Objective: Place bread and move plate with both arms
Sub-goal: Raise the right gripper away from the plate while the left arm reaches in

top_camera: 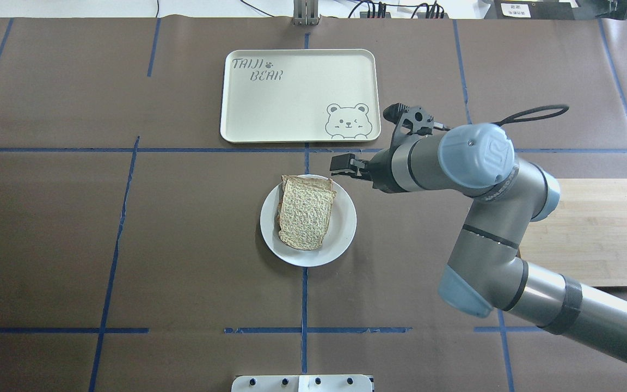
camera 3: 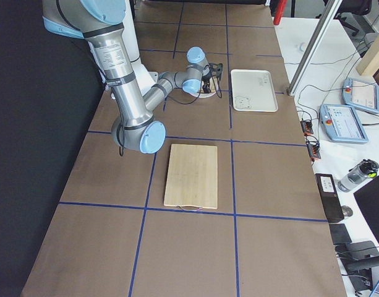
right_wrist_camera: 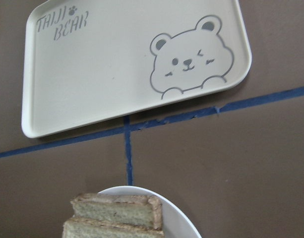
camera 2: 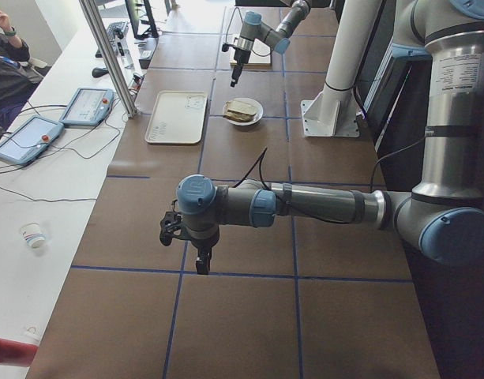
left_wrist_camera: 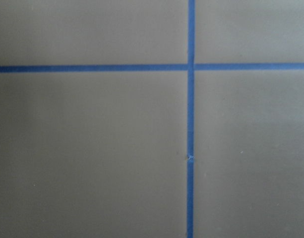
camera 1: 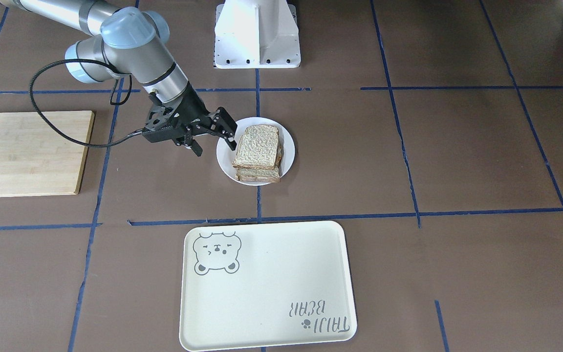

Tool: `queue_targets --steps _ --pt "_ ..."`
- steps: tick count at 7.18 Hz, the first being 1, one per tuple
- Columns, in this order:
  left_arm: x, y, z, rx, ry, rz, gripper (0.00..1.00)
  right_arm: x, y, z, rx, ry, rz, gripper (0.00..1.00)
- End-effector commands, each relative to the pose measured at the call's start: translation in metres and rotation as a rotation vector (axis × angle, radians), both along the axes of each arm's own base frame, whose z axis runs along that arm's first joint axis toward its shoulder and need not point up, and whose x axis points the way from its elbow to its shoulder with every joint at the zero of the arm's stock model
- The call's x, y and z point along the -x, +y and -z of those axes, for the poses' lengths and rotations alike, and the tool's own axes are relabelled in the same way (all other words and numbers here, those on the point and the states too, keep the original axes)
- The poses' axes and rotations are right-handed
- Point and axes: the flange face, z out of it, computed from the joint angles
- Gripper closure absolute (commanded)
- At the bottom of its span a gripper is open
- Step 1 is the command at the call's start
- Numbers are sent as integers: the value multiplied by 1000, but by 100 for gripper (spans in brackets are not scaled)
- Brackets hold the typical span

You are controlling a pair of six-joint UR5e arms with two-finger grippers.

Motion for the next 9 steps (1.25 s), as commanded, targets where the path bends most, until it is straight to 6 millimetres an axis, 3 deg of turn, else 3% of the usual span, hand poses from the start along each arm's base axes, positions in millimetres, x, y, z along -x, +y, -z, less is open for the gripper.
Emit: queue_targets --steps 1,2,3,4,6,7,8,9 --pt "-26 -8 46 -45 194 87 0 -70 -27 3 -10 212 77 0" --pt "-56 -8 65 -29 268 106 0 -102 -38 1 -34 295 105 0" --pt "-103 -9 89 -5 328 115 0 -130 -48 -13 -67 355 147 0" --pt "-141 -14 113 21 379 106 0 -156 -58 -34 -77 379 177 0" --pt "-198 -25 163 64 441 103 0 -214 -71 -79 -87 399 233 0" --pt "-239 -28 190 80 466 142 0 -237 -75 -93 -92 400 247 0" --pt "-302 -17 214 89 511 175 0 -263 -80 -110 -93 400 261 0" --pt "-345 0 228 113 573 207 0 -286 -83 -128 -107 399 293 0"
